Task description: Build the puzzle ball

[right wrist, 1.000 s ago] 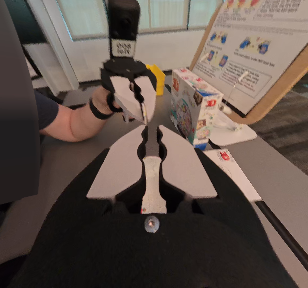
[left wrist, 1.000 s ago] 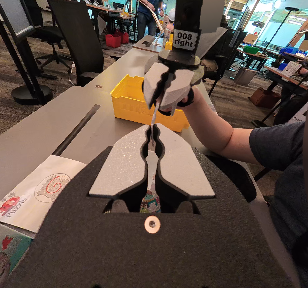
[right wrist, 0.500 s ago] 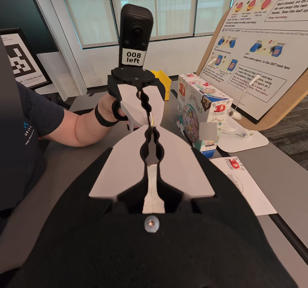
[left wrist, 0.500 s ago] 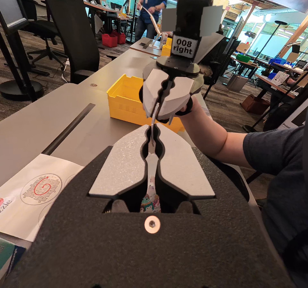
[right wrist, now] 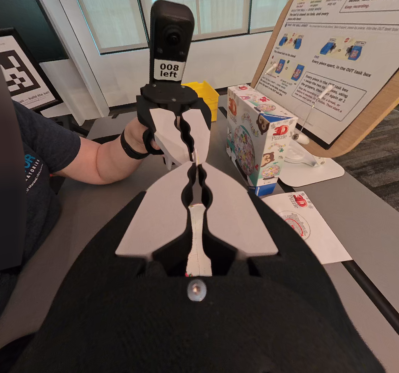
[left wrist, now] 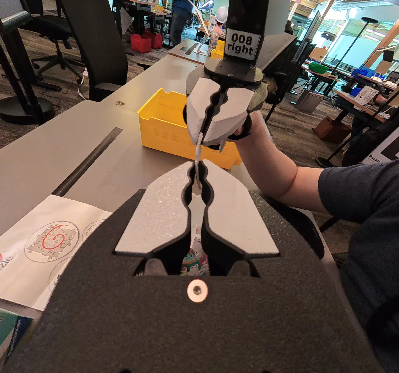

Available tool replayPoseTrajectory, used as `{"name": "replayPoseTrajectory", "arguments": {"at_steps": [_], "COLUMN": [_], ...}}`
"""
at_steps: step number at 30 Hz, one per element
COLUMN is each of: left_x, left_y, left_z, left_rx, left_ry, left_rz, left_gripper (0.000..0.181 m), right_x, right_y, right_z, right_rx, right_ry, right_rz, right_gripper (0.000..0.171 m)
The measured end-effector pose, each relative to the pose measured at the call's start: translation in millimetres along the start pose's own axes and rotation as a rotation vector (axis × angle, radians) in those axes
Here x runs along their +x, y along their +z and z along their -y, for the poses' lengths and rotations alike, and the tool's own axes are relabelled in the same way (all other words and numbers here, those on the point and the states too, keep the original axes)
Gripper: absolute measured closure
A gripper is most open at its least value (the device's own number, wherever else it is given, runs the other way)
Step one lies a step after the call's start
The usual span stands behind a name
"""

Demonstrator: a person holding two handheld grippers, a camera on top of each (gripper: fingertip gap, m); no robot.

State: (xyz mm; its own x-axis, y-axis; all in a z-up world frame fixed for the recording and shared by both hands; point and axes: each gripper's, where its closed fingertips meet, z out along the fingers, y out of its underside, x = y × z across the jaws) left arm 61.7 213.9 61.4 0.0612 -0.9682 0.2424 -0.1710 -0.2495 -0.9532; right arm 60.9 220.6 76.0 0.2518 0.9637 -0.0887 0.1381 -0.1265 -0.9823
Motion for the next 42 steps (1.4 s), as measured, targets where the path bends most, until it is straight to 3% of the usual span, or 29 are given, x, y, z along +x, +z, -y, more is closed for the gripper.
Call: {"name": "replayPoseTrajectory", "arguments": {"at_steps": [5,8,16,24,28,33,42], "left_x": [-5.3,-16.5,-41.4,-70.1,-71.3,-75.0,-65.7], "left_y": [-11.0,-20.4,15.6,55.7,51.8,46.6,66.2], "left_z": [6.3,7.4,-19.4,-42.7,-57.2,-64.3,-72.3], "left_rx": [0.012,0.026,-0.151,-0.341,-0.576,-0.883,-1.090], "left_ry": [0.028,0.053,0.098,0.082,0.137,0.289,0.377], "left_rz": [0.012,0.035,-0.033,-0.137,-0.143,-0.147,-0.215], "left_gripper": [0.140,0.133,0.136,0.138,0.148,0.144,0.137], "right_x": [16.7,25.8,39.2,49.7,50.4,50.6,51.7], "right_y": [-12.0,-23.2,-22.1,-20.2,-16.4,-12.8,-13.8], "right_z": [-12.6,-33.7,-104.3,-119.6,-123.3,-131.5,-135.9], "right_rx": [-0.066,-0.144,-0.368,-0.409,-0.409,-0.409,-0.406], "right_ry": [0.061,0.140,0.278,0.231,0.181,0.136,0.083], "right_rz": [-0.052,-0.068,-0.086,-0.172,-0.177,-0.191,-0.219], "right_gripper": [0.168,0.168,0.168,0.168,0.168,0.168,0.168]}}
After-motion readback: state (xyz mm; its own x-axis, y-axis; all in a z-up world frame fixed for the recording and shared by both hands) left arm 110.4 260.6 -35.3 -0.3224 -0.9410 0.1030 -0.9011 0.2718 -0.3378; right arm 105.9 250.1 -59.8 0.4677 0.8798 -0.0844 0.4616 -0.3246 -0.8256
